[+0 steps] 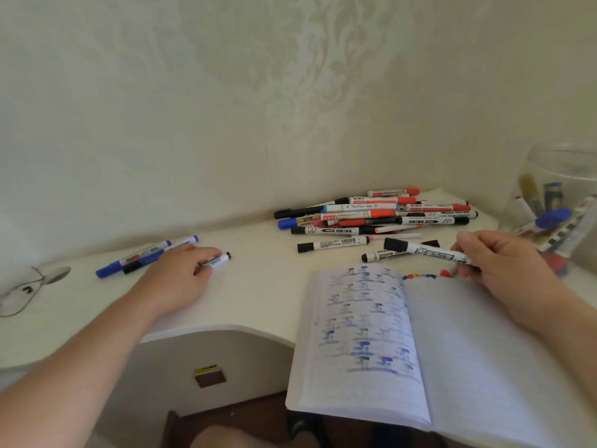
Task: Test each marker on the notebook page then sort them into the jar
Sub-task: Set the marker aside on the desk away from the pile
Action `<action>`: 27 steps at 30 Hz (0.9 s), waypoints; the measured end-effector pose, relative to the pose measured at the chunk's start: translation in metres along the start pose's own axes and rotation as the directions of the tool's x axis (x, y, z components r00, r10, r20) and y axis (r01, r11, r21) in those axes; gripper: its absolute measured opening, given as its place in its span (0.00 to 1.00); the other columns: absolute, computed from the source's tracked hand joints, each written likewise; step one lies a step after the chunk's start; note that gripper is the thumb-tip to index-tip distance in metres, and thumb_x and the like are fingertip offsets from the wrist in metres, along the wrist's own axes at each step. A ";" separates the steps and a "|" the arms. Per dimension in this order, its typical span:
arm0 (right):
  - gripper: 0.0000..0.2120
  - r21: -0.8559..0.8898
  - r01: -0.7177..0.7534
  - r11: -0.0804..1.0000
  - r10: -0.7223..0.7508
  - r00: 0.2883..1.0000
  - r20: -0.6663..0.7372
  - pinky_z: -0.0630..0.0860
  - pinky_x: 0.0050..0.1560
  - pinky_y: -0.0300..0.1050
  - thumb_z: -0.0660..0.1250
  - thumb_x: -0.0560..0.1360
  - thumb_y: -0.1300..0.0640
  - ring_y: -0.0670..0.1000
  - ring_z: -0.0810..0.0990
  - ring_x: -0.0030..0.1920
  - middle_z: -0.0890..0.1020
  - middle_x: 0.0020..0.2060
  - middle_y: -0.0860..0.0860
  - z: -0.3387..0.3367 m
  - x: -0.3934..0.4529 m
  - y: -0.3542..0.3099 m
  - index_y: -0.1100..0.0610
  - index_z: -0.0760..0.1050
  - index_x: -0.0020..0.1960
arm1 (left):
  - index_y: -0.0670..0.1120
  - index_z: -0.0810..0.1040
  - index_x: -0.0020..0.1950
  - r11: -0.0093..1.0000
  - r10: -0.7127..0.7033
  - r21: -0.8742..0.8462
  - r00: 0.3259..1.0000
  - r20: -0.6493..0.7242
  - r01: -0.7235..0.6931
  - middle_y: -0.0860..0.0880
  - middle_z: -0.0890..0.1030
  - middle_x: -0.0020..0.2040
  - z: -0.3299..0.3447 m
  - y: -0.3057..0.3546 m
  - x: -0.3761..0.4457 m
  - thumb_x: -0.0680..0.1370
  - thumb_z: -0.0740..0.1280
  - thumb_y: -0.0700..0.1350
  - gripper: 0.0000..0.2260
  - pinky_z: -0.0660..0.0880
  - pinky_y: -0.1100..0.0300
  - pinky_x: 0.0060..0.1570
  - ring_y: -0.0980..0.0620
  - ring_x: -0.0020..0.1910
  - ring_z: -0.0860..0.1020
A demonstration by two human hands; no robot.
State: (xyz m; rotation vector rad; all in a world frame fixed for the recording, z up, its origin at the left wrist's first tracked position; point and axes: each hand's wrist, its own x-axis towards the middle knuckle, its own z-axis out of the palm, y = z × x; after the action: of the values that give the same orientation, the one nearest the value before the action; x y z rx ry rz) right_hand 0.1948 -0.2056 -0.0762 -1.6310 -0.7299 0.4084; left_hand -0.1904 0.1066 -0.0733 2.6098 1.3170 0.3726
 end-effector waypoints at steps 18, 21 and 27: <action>0.16 -0.097 -0.001 0.995 0.003 1.000 0.023 0.75 0.44 0.47 0.63 0.85 0.48 0.46 0.81 0.35 0.86 0.38 0.60 -0.001 -0.003 0.000 0.57 0.82 0.47 | 0.57 0.83 0.63 0.953 -0.136 0.218 0.939 -0.315 0.211 0.47 0.75 0.62 0.028 0.030 0.060 0.78 0.64 0.40 0.18 0.65 0.50 0.63 0.40 0.63 0.68; 0.15 -0.088 0.005 0.996 -0.004 1.000 0.015 0.73 0.35 0.42 0.63 0.85 0.50 0.52 0.75 0.33 0.87 0.38 0.59 -0.001 -0.005 -0.001 0.58 0.82 0.48 | 0.55 0.84 0.61 0.998 0.048 0.047 0.931 -0.363 -0.033 0.47 0.78 0.58 0.023 0.088 0.057 0.79 0.66 0.43 0.14 0.69 0.51 0.61 0.39 0.60 0.72; 0.17 -0.070 -0.011 0.998 0.011 1.000 -0.003 0.67 0.34 0.44 0.66 0.83 0.49 0.48 0.70 0.28 0.86 0.38 0.63 0.000 -0.008 -0.006 0.63 0.80 0.46 | 0.57 0.80 0.64 0.760 0.632 -0.210 0.775 0.018 -0.615 0.56 0.81 0.56 0.025 0.269 0.002 0.84 0.59 0.60 0.15 0.74 0.54 0.54 0.55 0.55 0.78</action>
State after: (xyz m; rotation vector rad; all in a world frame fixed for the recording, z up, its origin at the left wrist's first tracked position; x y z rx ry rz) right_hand 0.1873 -0.2100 -0.0711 -1.7014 -0.7403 0.3925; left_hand 0.0231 -0.0503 -0.0208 2.7812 0.3080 0.4427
